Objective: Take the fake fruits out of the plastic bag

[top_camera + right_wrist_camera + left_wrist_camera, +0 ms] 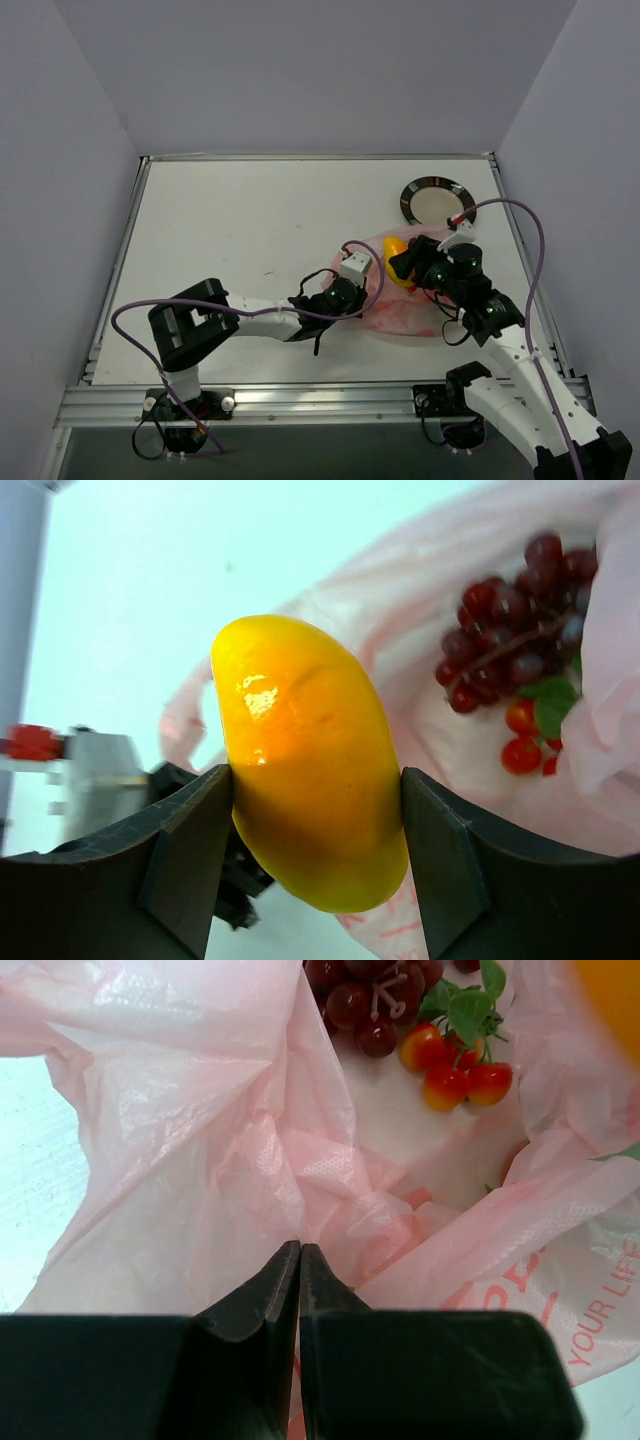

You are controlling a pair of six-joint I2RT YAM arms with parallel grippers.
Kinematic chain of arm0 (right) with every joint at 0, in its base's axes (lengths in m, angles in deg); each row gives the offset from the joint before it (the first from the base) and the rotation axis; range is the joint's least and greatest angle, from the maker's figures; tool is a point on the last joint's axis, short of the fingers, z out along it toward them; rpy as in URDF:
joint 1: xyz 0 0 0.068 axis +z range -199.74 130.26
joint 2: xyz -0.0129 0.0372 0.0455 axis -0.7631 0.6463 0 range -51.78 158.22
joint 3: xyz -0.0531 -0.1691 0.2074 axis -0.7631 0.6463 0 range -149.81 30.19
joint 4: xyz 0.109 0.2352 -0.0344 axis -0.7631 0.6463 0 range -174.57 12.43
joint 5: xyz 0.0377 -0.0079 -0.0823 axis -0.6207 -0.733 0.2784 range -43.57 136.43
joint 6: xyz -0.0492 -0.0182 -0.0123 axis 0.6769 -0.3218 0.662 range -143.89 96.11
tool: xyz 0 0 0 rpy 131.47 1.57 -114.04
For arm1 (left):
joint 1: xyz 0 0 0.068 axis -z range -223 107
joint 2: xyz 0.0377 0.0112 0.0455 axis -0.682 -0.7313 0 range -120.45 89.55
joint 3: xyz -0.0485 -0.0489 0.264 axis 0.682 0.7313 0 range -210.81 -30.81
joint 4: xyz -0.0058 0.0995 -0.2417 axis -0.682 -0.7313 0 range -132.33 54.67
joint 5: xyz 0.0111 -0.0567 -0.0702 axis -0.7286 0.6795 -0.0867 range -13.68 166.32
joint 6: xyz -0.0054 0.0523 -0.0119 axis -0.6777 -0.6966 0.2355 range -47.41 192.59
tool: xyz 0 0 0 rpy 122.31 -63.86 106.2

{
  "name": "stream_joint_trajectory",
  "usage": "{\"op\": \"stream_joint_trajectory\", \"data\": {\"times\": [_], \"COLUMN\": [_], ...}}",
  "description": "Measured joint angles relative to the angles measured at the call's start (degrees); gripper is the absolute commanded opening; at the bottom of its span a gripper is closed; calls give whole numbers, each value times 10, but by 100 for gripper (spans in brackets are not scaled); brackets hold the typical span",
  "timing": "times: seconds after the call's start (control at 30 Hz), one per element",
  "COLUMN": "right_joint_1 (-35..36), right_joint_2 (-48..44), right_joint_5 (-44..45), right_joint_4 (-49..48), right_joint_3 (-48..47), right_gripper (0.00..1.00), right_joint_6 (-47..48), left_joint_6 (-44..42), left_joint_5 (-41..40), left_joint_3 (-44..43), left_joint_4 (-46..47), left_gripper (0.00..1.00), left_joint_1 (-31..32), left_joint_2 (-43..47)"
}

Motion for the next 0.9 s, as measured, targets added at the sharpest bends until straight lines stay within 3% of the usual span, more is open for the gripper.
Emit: {"op": "stream_joint_trajectory", "data": {"times": [0.2,0.47,0.67,0.9], "right_joint_1": [0,-13,-112,-192], "right_joint_2": [6,131,253,437], "right_joint_5": [4,26,98,175], "right_joint_4": [-20,-84,-135,-169], "right_joint_3": [-81,-219,-304,-320], "right_gripper": [16,15,15,15], "right_joint_6": [-9,9,65,117], "left_joint_6": [0,2,2,2], "left_joint_5": [-2,-1,1,17], "left_joint_3": [1,1,5,5], "left_joint_4": [1,2,5,7], "left_gripper": [2,2,2,2], "left_joint_1": [0,0,0,0], "left_joint_2": [7,7,7,7]}}
